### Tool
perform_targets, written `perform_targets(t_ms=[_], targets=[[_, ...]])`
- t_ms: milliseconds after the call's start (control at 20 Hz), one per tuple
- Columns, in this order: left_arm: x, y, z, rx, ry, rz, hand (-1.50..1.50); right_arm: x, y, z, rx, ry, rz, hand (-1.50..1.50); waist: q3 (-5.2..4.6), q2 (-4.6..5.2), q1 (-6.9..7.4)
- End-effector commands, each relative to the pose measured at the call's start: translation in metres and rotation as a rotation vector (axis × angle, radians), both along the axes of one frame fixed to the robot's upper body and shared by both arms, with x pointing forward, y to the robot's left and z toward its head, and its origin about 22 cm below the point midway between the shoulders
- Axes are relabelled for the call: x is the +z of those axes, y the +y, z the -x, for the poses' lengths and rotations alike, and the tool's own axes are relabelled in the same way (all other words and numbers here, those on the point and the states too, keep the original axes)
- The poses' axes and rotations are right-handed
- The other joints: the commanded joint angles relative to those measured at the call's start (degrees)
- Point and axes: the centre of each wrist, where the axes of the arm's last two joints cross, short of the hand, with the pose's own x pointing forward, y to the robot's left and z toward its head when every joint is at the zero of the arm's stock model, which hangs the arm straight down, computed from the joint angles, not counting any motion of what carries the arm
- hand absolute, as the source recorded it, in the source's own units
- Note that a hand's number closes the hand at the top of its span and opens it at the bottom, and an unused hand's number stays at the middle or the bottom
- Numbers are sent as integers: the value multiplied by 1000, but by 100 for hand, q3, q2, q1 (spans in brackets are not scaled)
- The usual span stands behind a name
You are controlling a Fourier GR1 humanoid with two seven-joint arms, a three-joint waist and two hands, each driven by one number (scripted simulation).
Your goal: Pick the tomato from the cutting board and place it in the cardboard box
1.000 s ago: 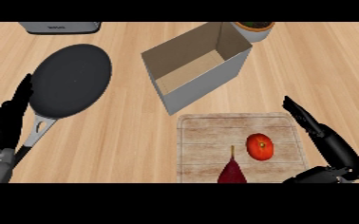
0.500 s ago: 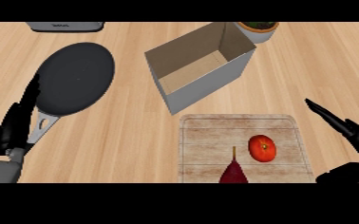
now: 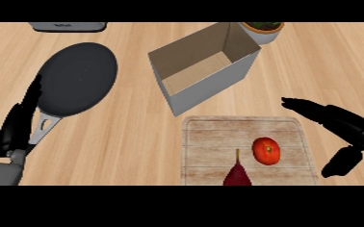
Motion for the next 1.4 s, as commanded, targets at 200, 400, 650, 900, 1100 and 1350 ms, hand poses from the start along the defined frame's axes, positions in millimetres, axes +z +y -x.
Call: perform_targets(t_ms=[200, 400, 650, 900, 1100, 1350], targets=[[0, 0, -3, 19, 7, 0, 0, 5, 49, -24, 46, 115, 151, -150, 4, 3, -46], [6, 10, 1, 10, 11, 1, 0, -14, 64, -14, 24, 97, 209, -150, 5, 0, -59], [5, -11, 11, 16, -8, 6, 0, -13, 60, -7, 42, 93, 196, -150, 6, -7, -60], [21, 11, 10, -7, 1, -7, 0, -16, 56, -7, 51, 111, 198, -150, 7, -5, -57], [-9, 11, 12, 10, 23, -16, 0, -15, 80, -5, 81, 127, 152, -150, 4, 0, -70], [-4, -3, -5, 28, 1, -9, 0, 2, 107, 13, 140, 96, 112, -150, 3, -5, -102]])
